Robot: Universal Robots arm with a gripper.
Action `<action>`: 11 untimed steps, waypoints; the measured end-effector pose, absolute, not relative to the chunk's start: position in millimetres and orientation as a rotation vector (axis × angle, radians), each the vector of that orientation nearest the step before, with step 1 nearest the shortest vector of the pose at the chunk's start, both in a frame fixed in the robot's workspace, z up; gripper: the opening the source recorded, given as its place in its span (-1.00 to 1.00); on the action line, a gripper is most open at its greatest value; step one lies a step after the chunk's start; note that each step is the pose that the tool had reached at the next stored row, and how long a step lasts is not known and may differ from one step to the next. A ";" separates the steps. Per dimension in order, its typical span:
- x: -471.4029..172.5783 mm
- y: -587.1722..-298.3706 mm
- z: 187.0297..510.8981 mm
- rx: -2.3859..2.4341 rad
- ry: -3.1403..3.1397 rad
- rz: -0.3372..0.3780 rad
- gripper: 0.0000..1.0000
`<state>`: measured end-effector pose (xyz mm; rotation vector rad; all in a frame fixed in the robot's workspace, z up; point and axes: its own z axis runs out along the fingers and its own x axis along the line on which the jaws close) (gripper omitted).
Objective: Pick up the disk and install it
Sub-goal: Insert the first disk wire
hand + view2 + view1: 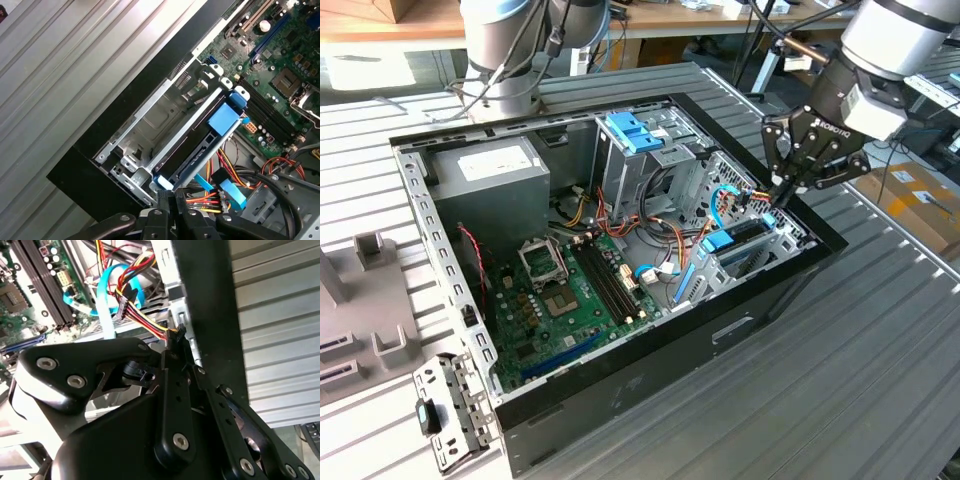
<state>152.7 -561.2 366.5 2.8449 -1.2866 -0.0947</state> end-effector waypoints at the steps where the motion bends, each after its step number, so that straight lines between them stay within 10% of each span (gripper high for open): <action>1: 149.7 -561.2 366.5 2.845 -1.287 -0.095 -0.67; 11: 130.1 -561.5 363.4 2.845 -1.287 -0.095 -0.67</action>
